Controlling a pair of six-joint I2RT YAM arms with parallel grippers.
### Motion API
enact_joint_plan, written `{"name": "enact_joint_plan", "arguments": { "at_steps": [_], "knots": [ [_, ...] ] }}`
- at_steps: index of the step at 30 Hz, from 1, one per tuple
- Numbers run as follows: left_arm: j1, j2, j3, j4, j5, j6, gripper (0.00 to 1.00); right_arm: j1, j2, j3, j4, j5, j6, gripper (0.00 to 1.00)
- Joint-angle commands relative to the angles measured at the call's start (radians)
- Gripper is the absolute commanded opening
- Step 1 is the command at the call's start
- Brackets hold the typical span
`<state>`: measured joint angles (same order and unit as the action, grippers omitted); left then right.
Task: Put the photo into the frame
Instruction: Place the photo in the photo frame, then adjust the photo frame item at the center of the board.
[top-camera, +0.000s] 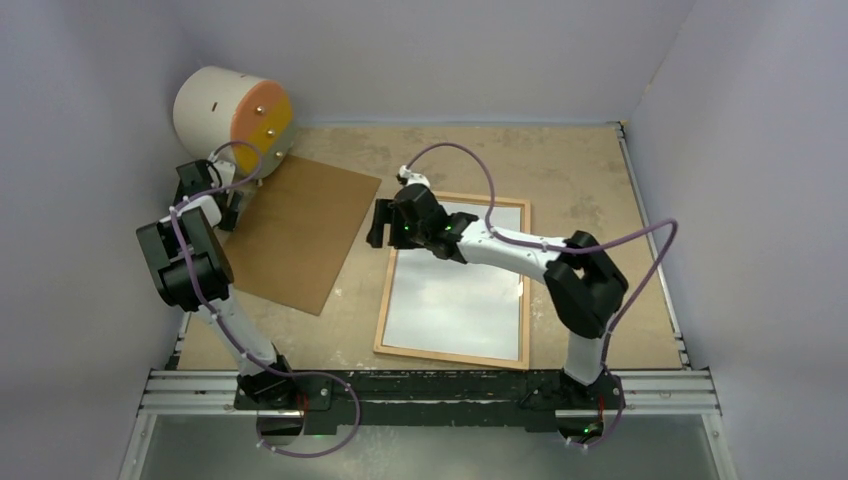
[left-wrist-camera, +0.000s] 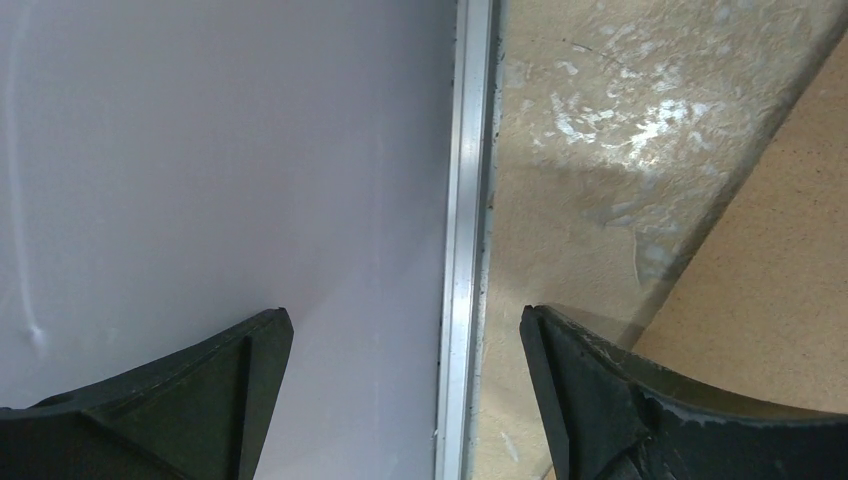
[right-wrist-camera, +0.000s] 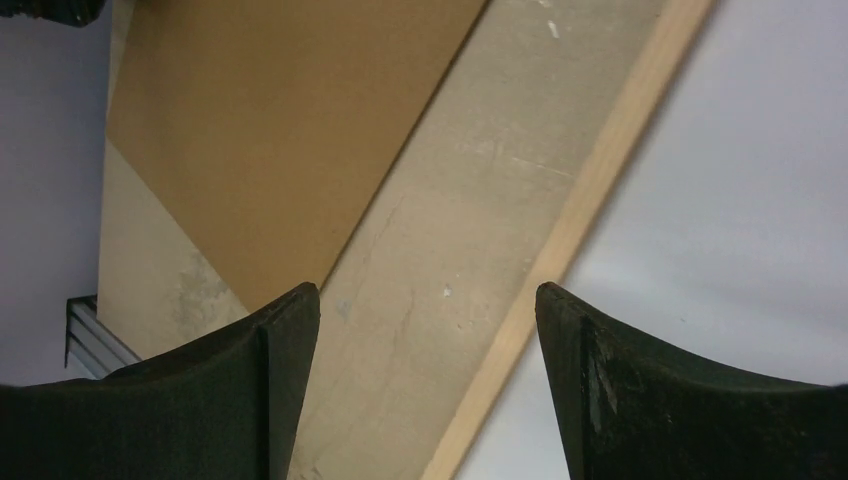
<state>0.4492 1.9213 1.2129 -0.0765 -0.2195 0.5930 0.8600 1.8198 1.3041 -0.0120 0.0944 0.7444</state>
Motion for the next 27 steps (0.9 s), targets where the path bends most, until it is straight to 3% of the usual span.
{"name": "enact_joint_plan", "arguments": {
  "at_steps": [1,12,19,27],
  "knots": [
    [-0.012,0.023,0.021,0.037,0.047,-0.042,0.9,0.019,0.087,0.109,0.07,0.011,0.041,0.81],
    [-0.065,-0.06,-0.201,0.062,0.075,-0.027,0.9,0.031,0.407,0.351,0.039,0.036,0.115,0.82],
    [-0.112,-0.111,-0.338,0.014,0.134,0.012,0.9,0.021,0.4,0.259,0.014,0.07,0.151,0.86],
    [-0.24,-0.144,-0.385,-0.118,0.234,0.048,0.91,-0.03,0.314,0.083,-0.008,0.137,0.183,0.89]
  ]
}}
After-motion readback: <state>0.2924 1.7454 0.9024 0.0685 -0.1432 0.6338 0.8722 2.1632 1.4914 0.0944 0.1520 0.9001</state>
